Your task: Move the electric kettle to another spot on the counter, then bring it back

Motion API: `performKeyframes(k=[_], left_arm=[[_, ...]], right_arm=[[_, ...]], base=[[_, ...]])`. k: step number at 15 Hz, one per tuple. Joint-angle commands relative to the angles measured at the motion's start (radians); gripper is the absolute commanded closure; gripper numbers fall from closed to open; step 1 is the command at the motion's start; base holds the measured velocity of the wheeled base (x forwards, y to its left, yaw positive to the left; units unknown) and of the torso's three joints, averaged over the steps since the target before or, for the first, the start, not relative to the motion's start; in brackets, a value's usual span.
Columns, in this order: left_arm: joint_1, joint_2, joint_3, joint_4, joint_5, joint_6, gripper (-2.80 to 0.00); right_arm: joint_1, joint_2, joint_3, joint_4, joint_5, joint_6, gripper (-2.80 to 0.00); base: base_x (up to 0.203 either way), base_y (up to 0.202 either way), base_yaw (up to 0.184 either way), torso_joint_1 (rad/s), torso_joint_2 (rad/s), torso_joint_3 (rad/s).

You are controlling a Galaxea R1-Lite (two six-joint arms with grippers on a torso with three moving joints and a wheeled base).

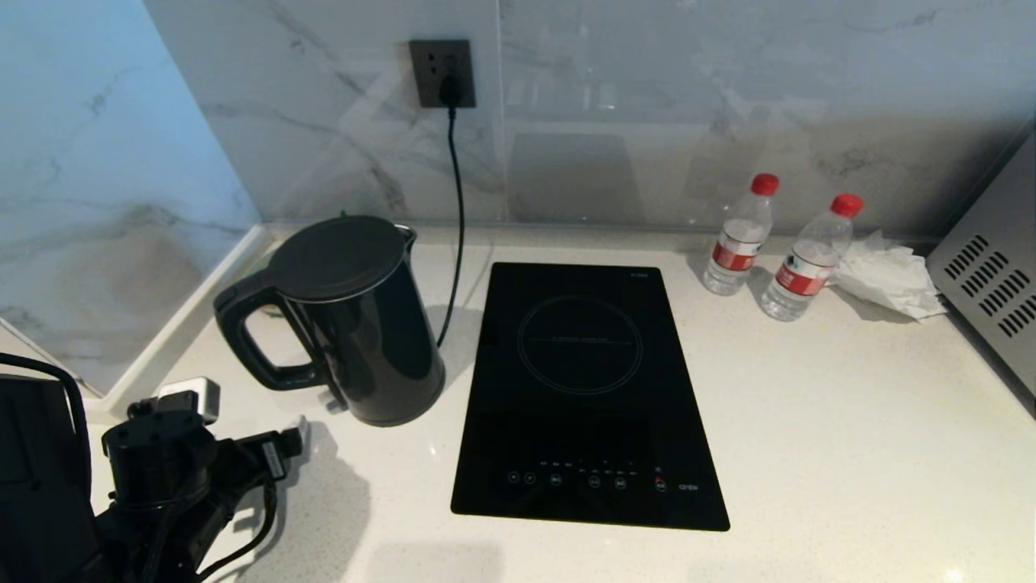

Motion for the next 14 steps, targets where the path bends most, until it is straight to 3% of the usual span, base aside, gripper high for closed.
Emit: performKeyframes(k=[1,11,14], left_arm=[[-0.004,-0.015,-0.002,-0.009,0.002,-0.008,-2.80],[-0.033,-0.023,-0.020,-0.009,0.010,-0.026,-2.80],[-0.053,-0.018,-0.038,-0.009,0.040,-0.031,-2.80]], right_arm=[[0.000,0.000,0.001,-0.001,0.000,0.000,0.00],[0.000,0.000,0.000,-0.001,0.000,0.000,0.00],[0.000,0.000,0.000,-0.001,-0.001,0.000,0.00]], base=[[0.000,0.000,0.000,0.000,0.00,0.000],[0.000,0.000,0.000,0.000,0.00,0.000],[0.000,0.000,0.000,0.000,0.00,0.000]])
